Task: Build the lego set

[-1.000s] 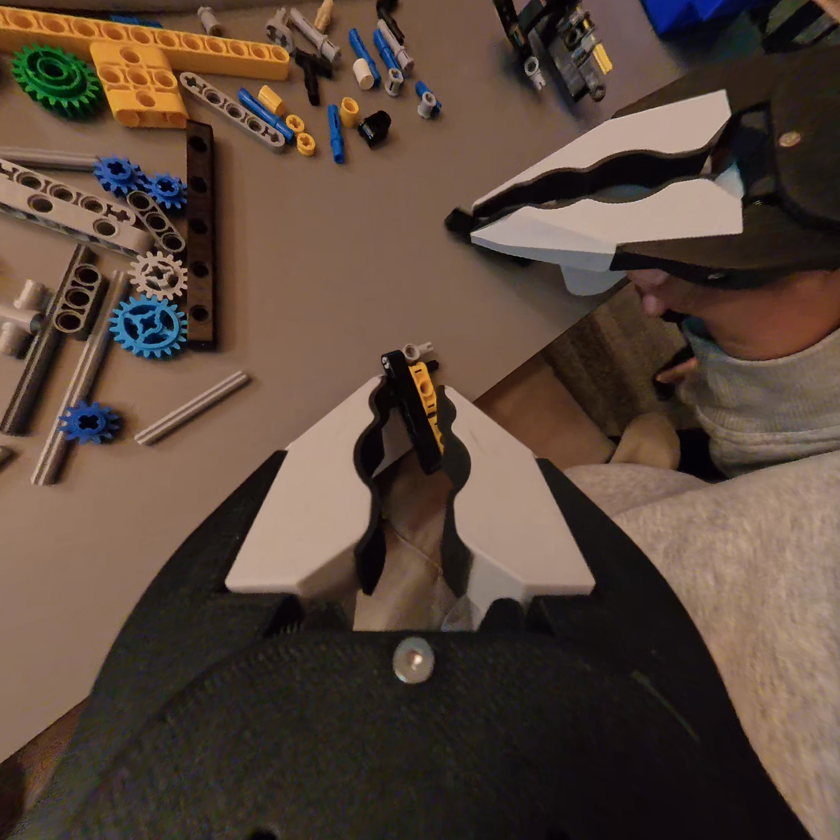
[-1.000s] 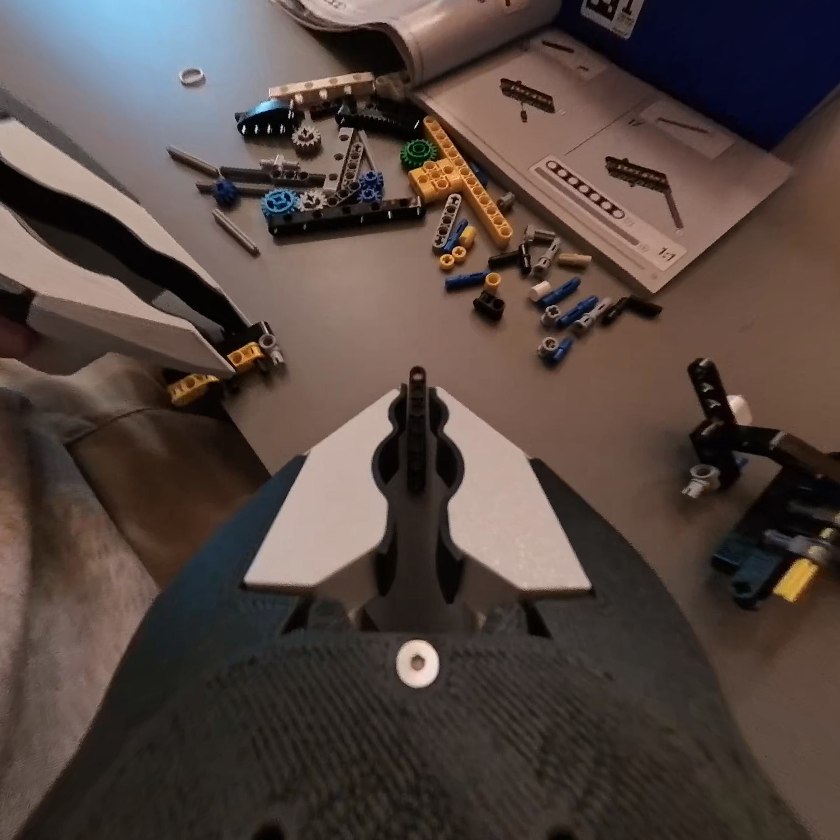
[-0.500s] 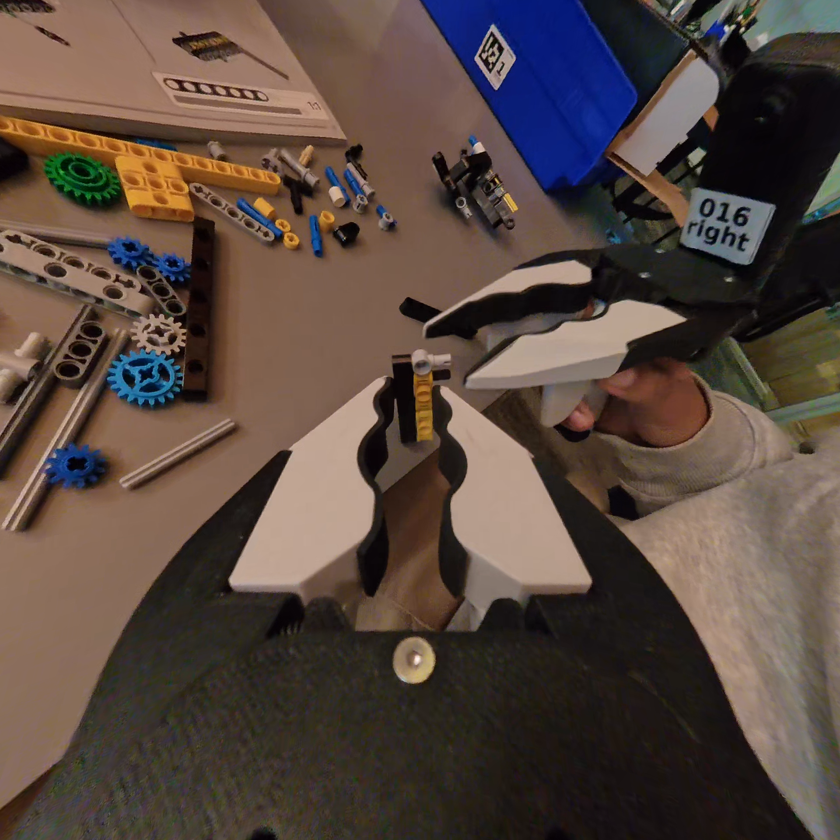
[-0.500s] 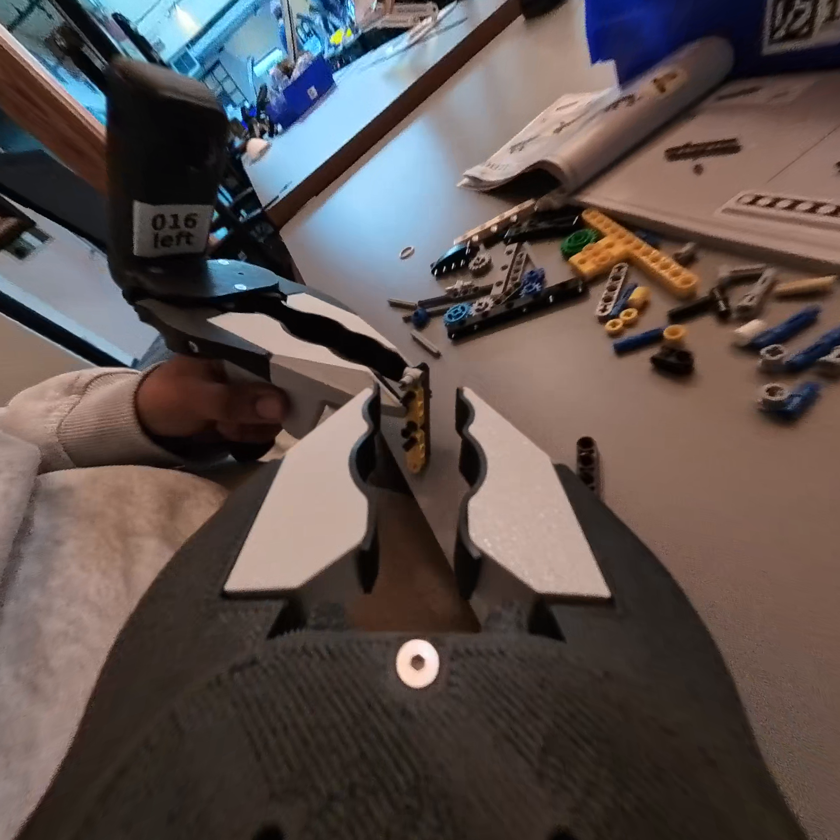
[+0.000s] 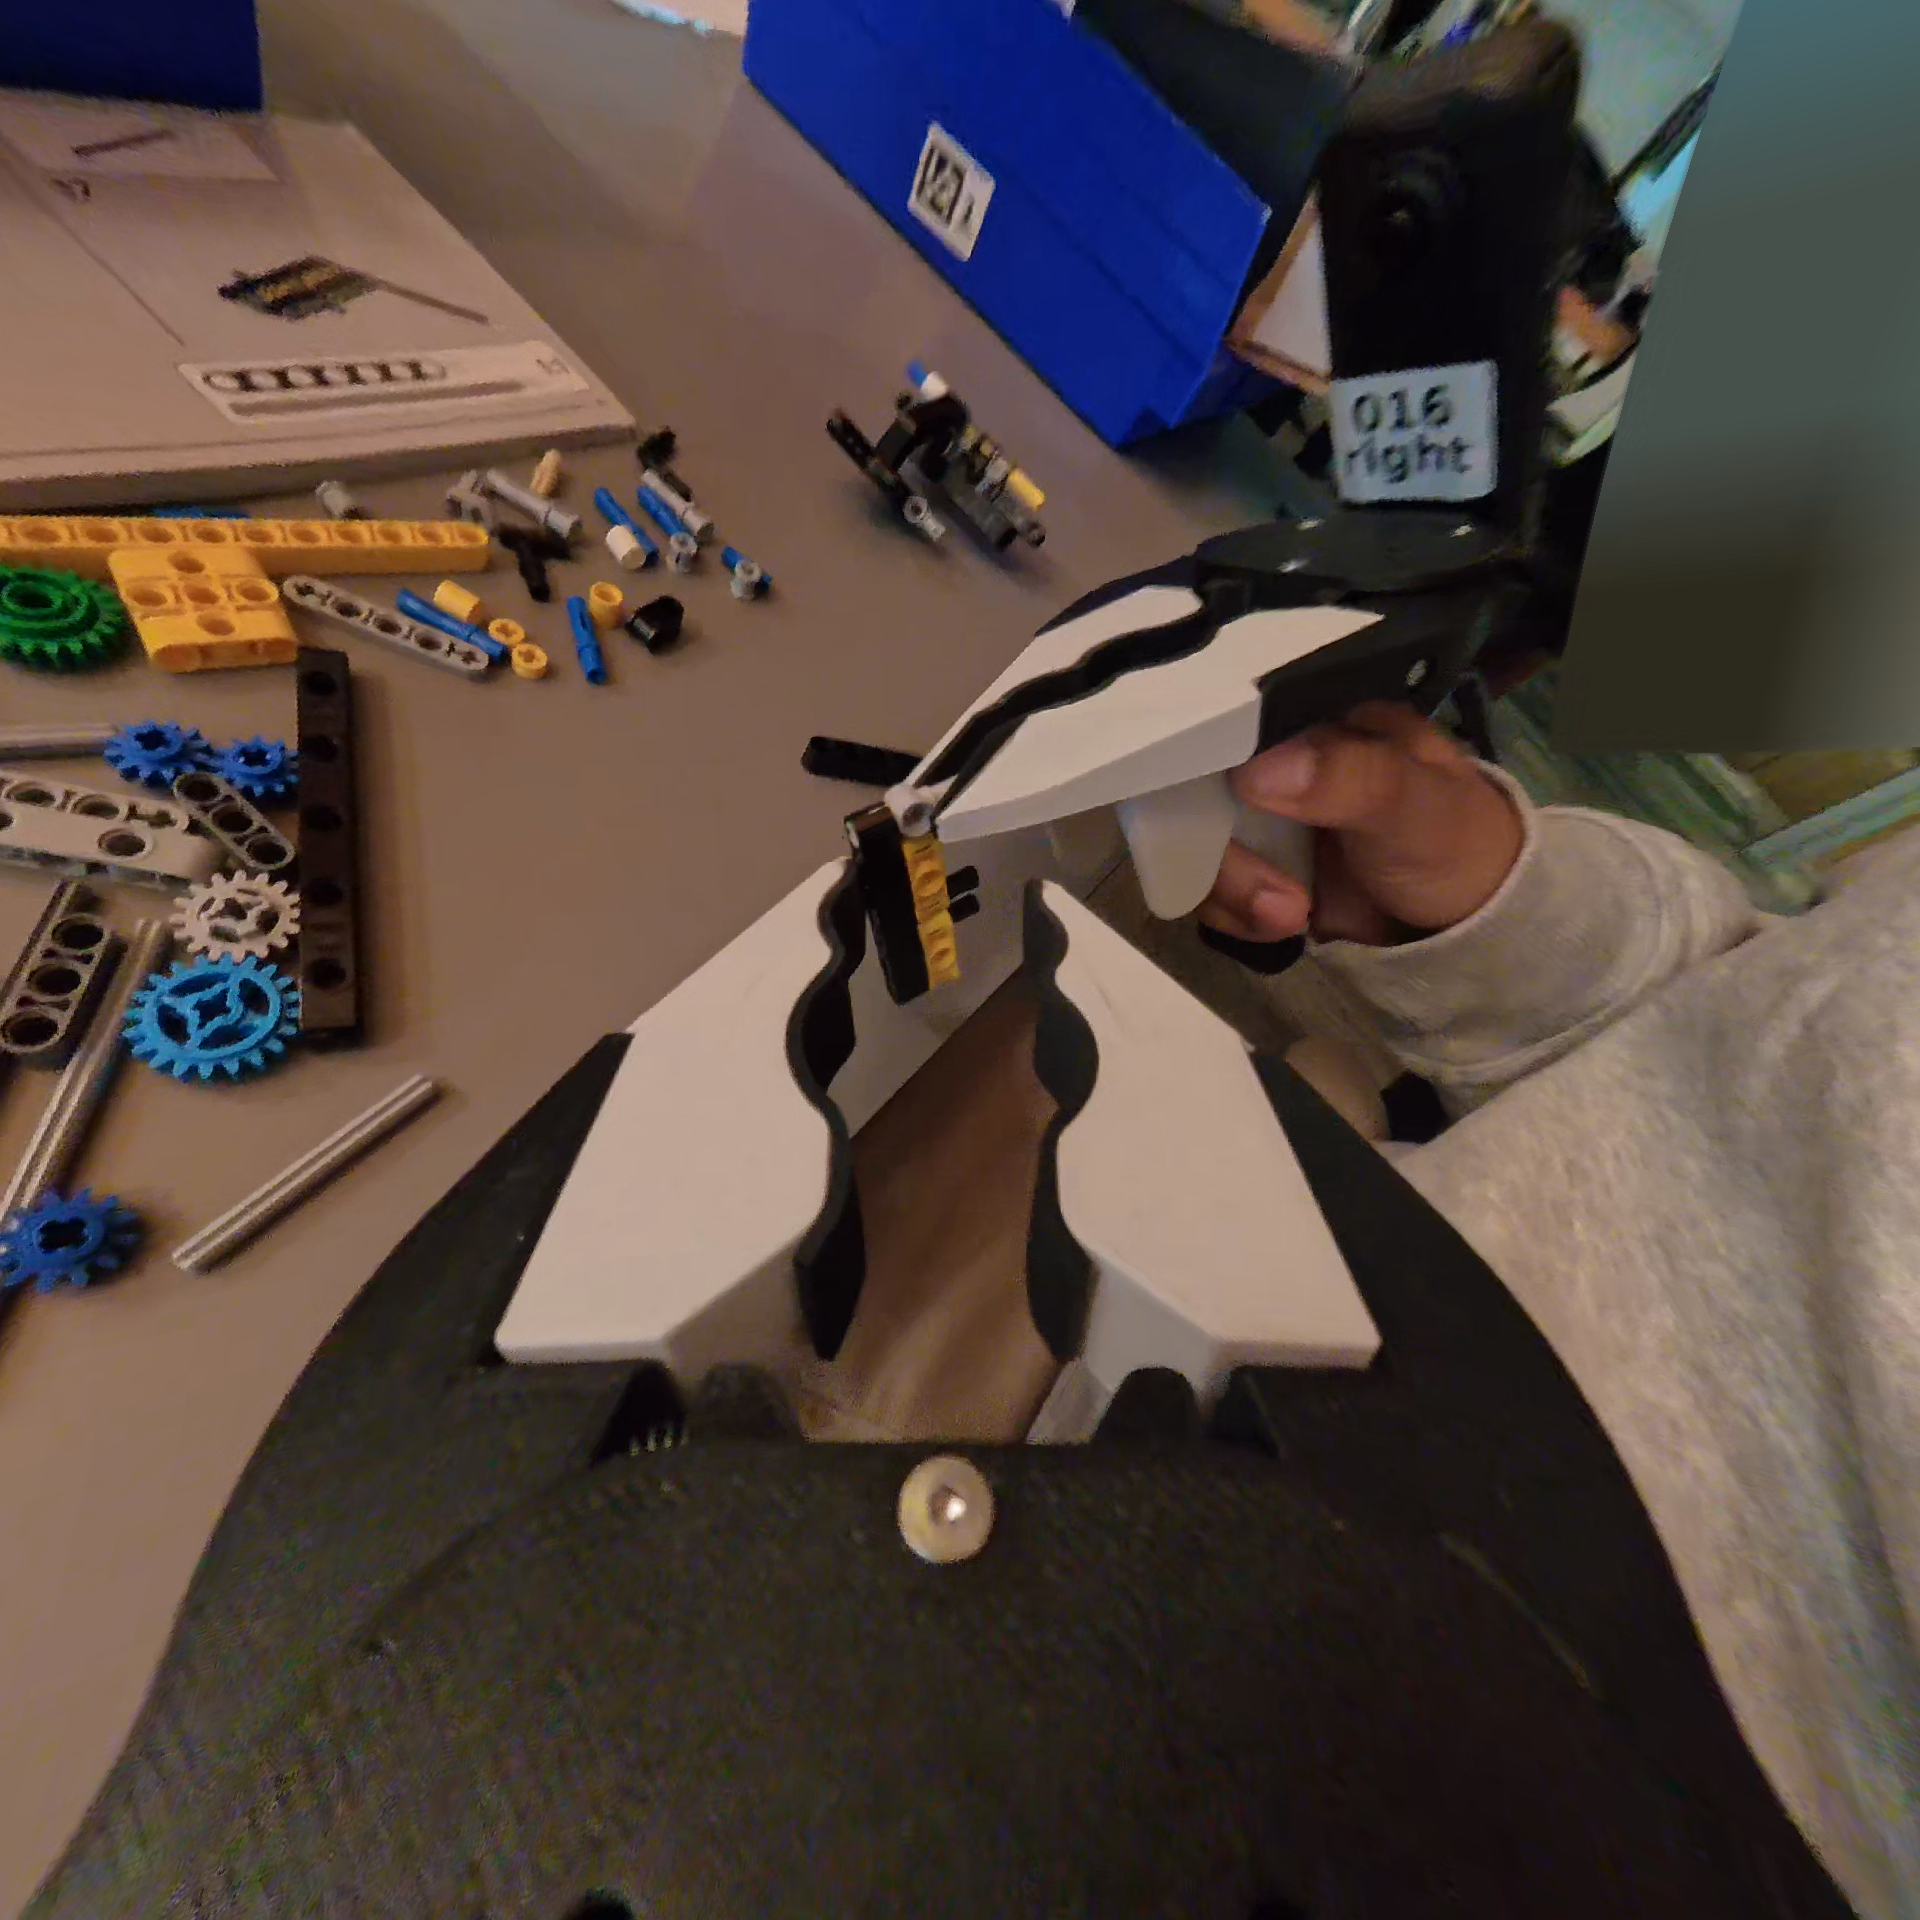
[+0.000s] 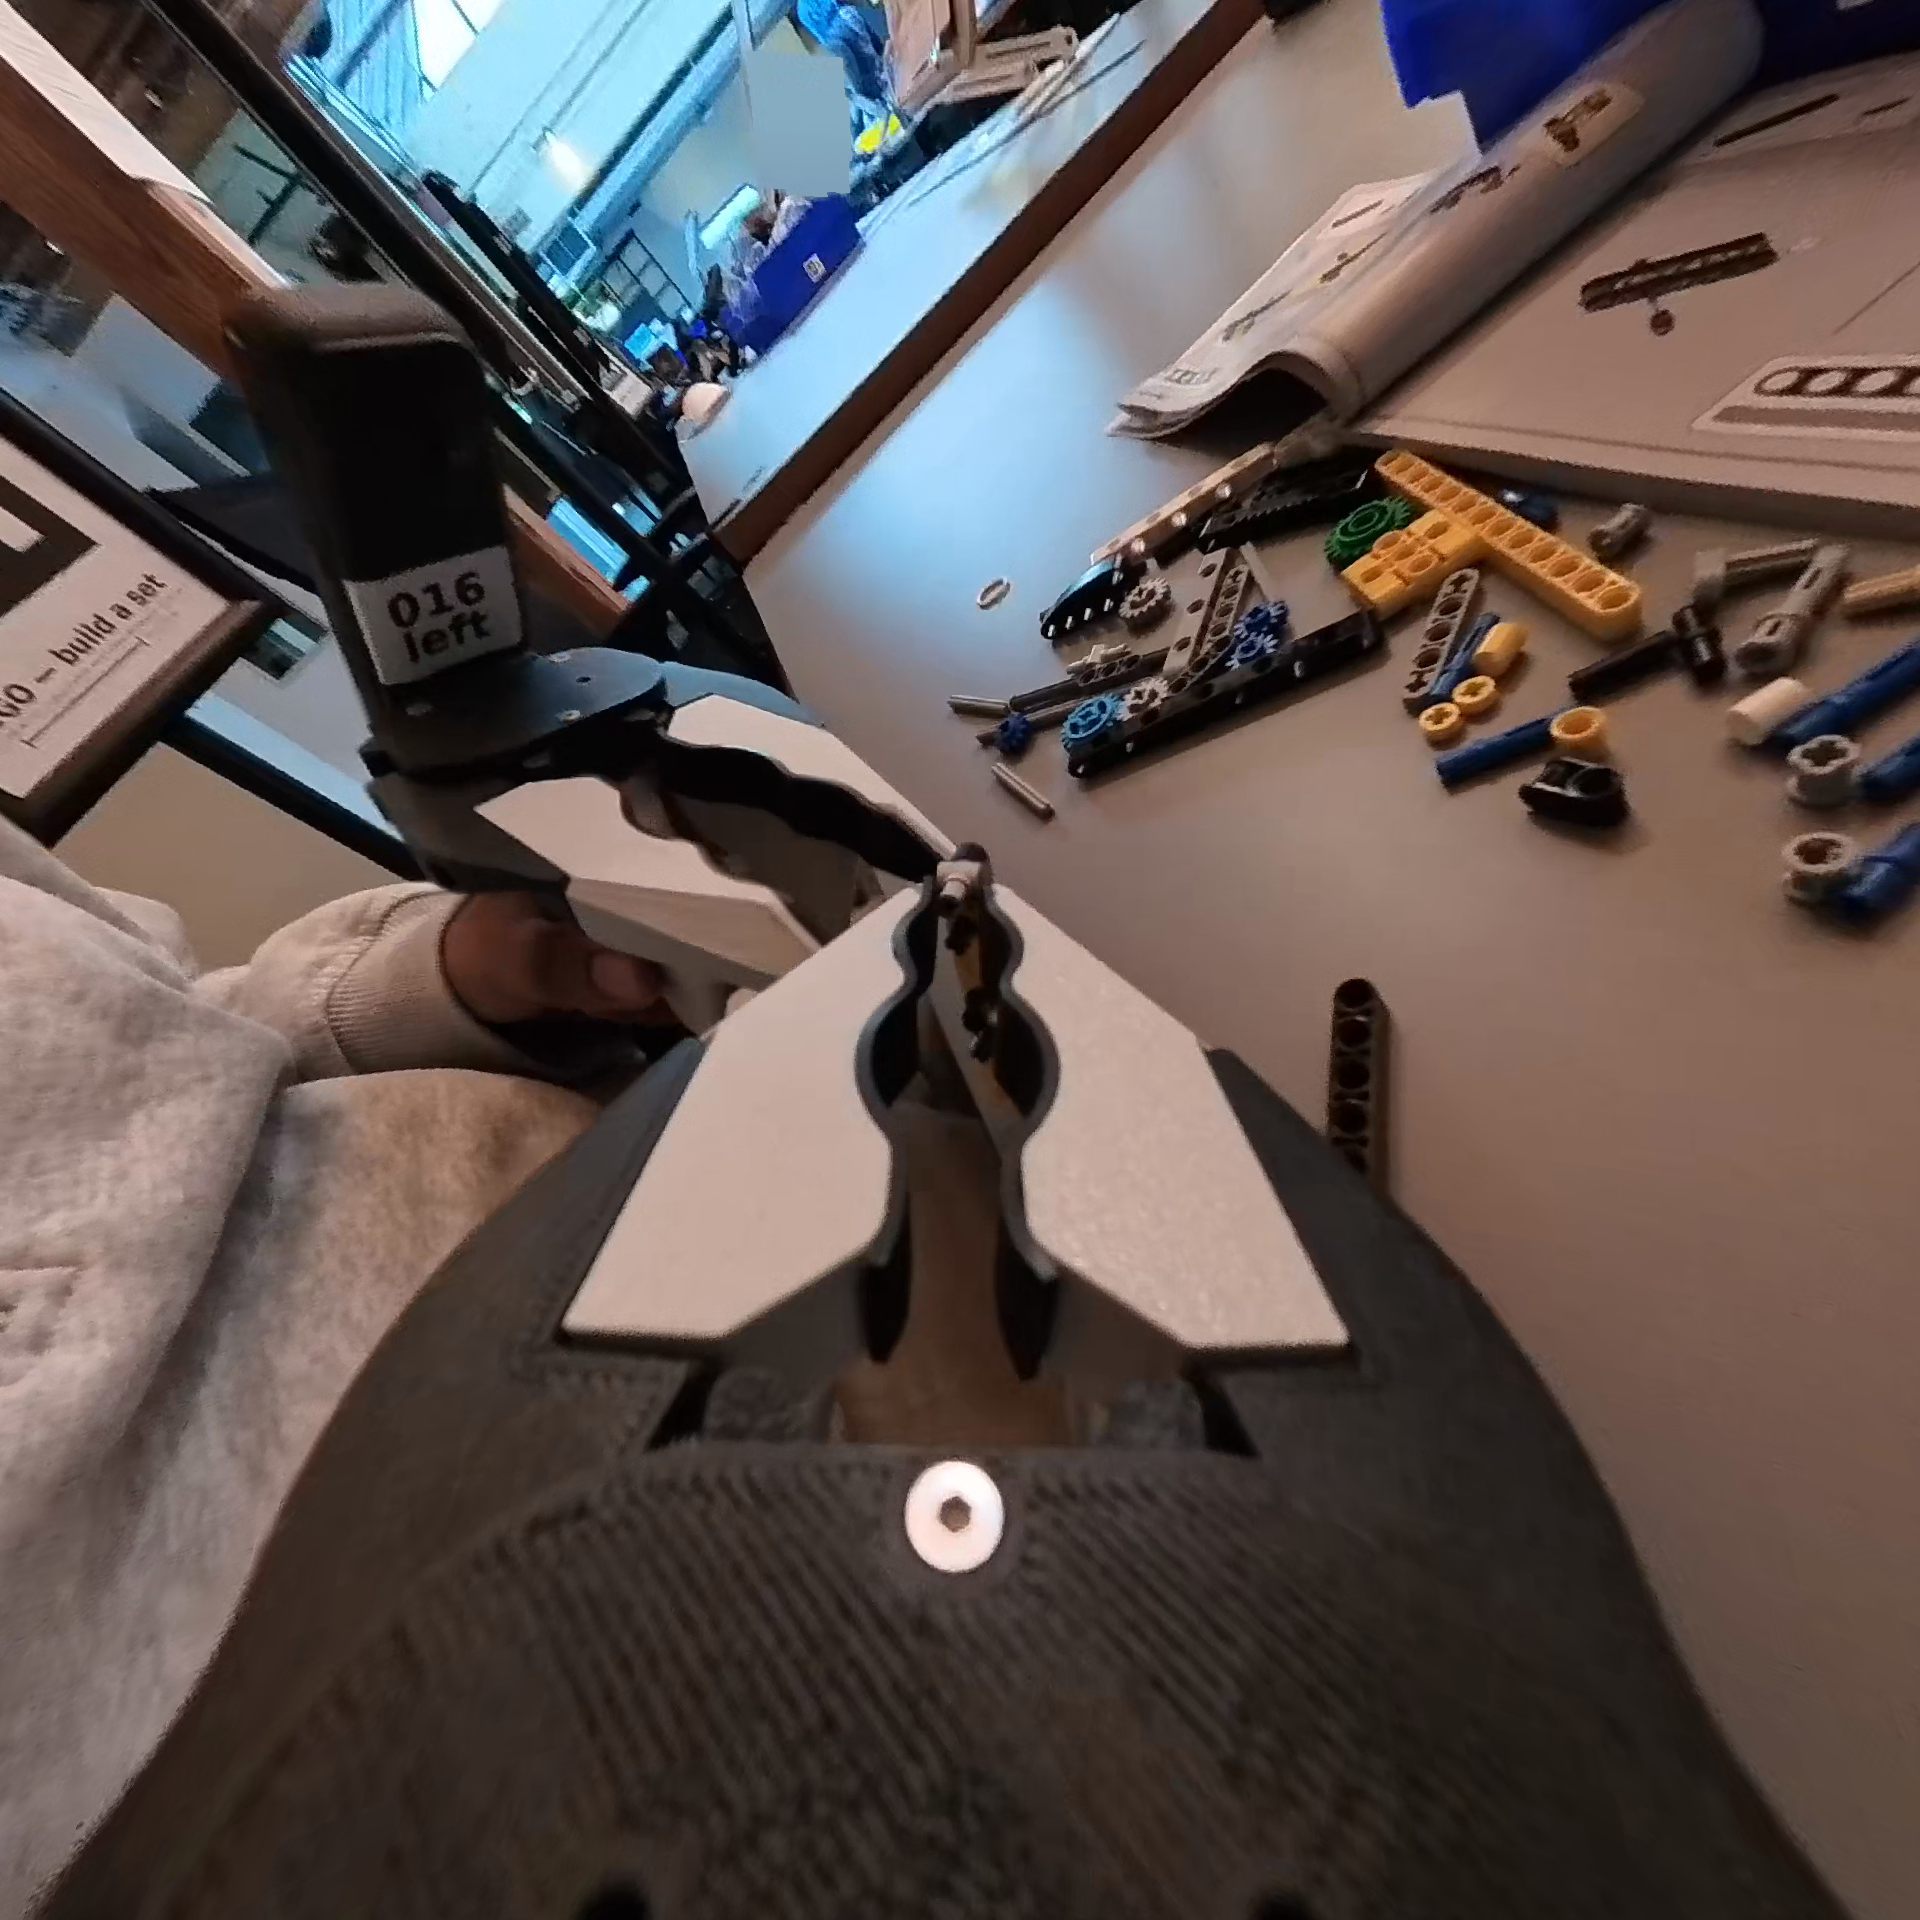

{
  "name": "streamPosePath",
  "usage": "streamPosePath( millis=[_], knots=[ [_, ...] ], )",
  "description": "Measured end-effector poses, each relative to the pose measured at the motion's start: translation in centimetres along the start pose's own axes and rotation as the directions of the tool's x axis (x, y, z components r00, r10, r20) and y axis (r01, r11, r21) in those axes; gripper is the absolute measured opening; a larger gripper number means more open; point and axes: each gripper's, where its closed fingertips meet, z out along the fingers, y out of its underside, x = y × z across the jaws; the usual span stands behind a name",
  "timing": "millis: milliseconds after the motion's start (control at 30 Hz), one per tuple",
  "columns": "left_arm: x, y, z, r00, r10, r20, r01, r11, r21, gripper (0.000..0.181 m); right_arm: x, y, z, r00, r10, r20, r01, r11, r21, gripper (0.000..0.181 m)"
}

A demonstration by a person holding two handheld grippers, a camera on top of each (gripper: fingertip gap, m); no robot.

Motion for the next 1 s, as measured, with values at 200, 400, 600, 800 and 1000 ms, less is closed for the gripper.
streamPosePath(
  millis=[200, 400, 600, 800, 1000],
  knots=[
    [0.5, -1.7, -1.4, 0.987, -0.08, -0.142, 0.093, 0.992, 0.089, 0.032, -2.0, -1.1, -0.9, 0.968, 0.092, 0.235, -0.106, 0.993, 0.047, 0.005],
    [2.9, -1.8, -2.1, 0.922, -0.122, -0.368, 0.158, 0.985, 0.069, 0.015, -3.8, -2.4, -2.0, 0.873, 0.194, 0.448, -0.249, 0.966, 0.065, 0.004],
    [3.5, -2.9, -2.8, 0.851, -0.205, -0.484, 0.277, 0.957, 0.082, 0.012, -4.5, -2.3, -2.2, 0.82, 0.242, 0.518, -0.295, 0.955, 0.021, 0.005],
    [3.5, -2.7, -2.5, 0.839, -0.22, -0.497, 0.28, 0.959, 0.049, 0.006, -4.6, -2.0, -1.9, 0.812, 0.254, 0.525, -0.3, 0.954, 0.002, 0.005],
    [3.4, -2.8, -2.4, 0.847, -0.204, -0.491, 0.264, 0.963, 0.055, 0.005, -4.5, -2.1, -1.9, 0.825, 0.24, 0.512, -0.29, 0.957, 0.018, 0.005]
  ],
)
